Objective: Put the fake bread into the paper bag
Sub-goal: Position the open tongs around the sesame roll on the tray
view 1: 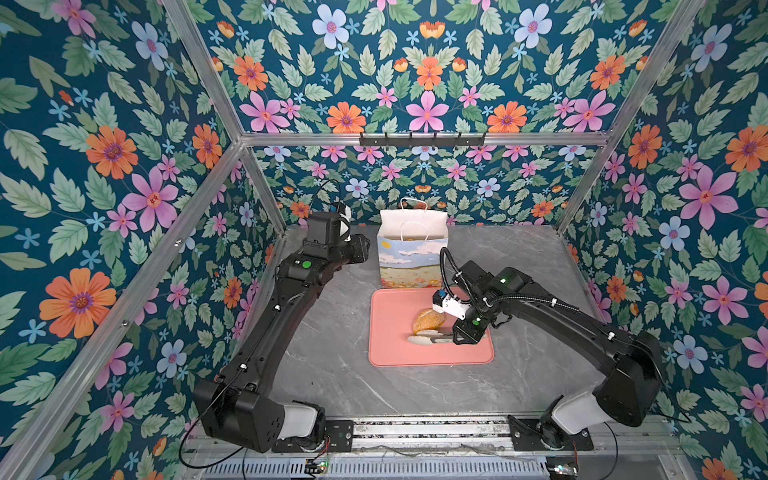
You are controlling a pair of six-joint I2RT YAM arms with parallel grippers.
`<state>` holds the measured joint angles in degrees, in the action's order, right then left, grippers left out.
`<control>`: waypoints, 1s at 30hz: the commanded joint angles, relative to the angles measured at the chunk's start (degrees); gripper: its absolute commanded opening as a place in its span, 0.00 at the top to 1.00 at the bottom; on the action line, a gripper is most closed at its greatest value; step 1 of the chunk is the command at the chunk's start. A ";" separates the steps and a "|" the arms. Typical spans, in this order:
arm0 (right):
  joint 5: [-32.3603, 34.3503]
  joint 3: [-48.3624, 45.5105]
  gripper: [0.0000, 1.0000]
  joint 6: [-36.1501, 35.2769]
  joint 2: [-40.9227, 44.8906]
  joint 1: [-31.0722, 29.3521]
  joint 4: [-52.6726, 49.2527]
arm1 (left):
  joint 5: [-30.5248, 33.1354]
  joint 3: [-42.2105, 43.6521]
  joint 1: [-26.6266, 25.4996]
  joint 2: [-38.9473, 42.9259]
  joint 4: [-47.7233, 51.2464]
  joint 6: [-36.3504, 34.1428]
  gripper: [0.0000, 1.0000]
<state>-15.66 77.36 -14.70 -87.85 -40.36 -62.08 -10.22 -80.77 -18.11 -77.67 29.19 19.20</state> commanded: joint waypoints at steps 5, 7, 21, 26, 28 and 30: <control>1.86 1.77 0.66 0.11 -3.12 -0.11 6.12 | 0.64 -0.16 0.09 -0.12 -0.54 -0.54 0.53; 3.33 2.33 0.67 0.20 -4.30 -0.15 7.18 | 0.73 -0.17 0.04 -0.29 -0.54 -0.68 0.53; 5.09 9.92 0.65 -0.82 -8.85 -0.46 7.32 | 1.32 -1.29 0.13 -0.82 -0.02 -1.40 0.53; 6.24 7.78 0.63 -1.25 -2.29 -0.55 4.82 | 1.13 -1.12 0.13 -1.23 -0.44 -1.41 0.53; 7.25 6.23 0.61 -1.35 -0.10 -0.53 4.06 | 0.83 -1.05 0.11 -1.44 -0.62 -1.38 0.53; 8.69 4.37 0.61 -1.43 1.84 -0.56 3.47 | 0.64 -1.10 0.10 -1.65 -0.80 -1.35 0.53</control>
<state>-9.17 83.18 -15.38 -87.70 -40.91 -56.40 -9.17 -81.69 -18.04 -79.11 29.19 18.06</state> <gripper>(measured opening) 0.392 0.471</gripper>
